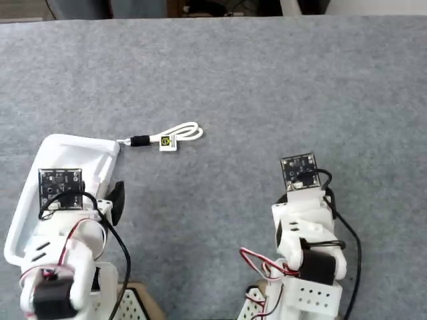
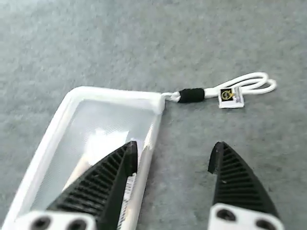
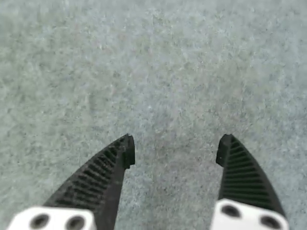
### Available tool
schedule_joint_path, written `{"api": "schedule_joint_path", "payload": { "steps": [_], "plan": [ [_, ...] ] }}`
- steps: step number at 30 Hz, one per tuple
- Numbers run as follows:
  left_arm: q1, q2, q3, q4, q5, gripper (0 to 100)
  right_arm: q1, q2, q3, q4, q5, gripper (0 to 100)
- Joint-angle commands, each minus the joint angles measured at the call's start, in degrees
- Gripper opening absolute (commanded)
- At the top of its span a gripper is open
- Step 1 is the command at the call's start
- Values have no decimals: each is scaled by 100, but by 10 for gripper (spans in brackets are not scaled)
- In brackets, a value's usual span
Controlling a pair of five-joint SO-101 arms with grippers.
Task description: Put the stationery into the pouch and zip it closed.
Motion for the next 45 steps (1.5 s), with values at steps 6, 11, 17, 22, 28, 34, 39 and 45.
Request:
{"api": "schedule_joint_path", "payload": {
  "steps": [6,11,17,22,28,34,39,45],
  "plan": [
    [-444,-44,2035,-1134,-738,263,79,-57,171,-185,70,276],
    [-409,-35,2651,-1336,-765,225,88,-57,884,-677,70,276],
    [-374,-26,2677,-668,-738,221,62,-57,919,-527,26,276],
    [-426,-26,2677,-492,-730,216,79,-57,919,-97,18,276],
    [-391,-26,2677,-492,-730,216,88,-57,919,211,62,276],
    [-391,-26,2677,-492,-730,216,88,-57,919,237,70,276],
    [-391,-26,2677,-492,-730,216,88,-57,919,237,26,276],
    [-391,-26,2677,-492,-730,216,88,-57,919,237,26,276]
  ]
}}
